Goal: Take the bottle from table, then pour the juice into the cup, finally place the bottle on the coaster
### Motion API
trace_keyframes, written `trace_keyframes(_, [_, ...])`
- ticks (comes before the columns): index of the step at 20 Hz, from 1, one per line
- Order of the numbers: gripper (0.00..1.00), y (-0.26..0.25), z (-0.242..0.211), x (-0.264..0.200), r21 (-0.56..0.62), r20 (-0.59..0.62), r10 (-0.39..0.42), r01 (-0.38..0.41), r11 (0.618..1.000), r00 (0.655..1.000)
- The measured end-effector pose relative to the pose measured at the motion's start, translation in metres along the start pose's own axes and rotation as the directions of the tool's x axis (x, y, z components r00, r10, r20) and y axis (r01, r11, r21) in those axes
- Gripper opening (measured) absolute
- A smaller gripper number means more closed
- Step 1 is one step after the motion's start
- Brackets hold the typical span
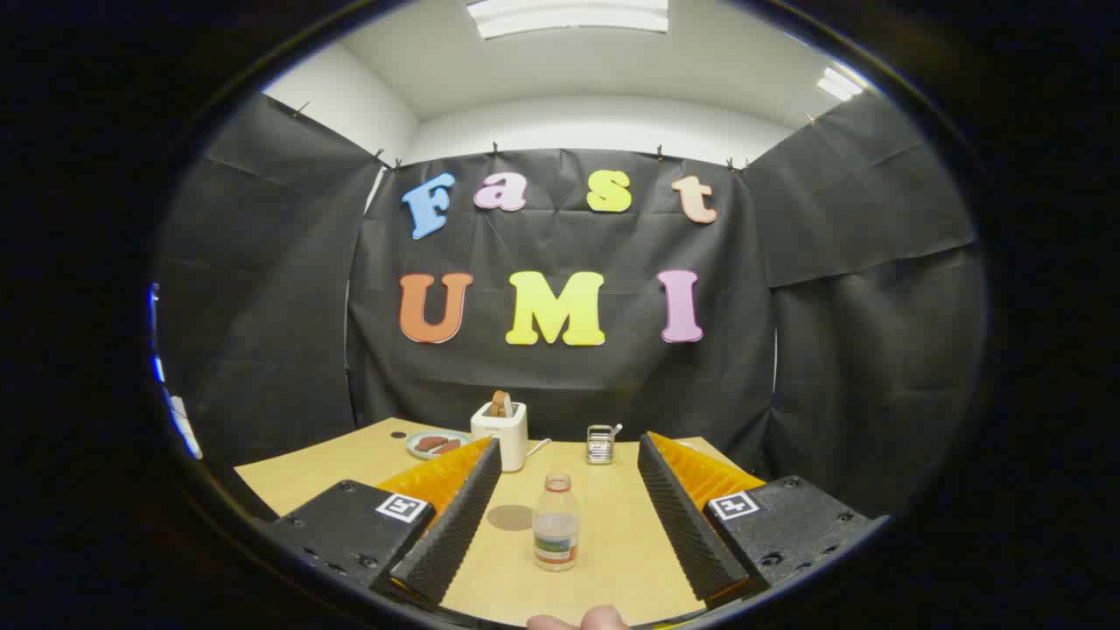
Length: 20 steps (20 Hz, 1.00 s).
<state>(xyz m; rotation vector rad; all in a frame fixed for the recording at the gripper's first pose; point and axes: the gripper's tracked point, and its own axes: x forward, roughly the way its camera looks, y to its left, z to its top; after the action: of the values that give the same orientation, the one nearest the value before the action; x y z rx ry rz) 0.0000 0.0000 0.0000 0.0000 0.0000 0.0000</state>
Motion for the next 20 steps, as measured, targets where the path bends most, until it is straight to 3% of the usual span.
trace_keyframes(20, [1.00,-0.0079,-0.0016,-0.0031,-0.001,0.012,-0.010,0.010,1.000,1.000])
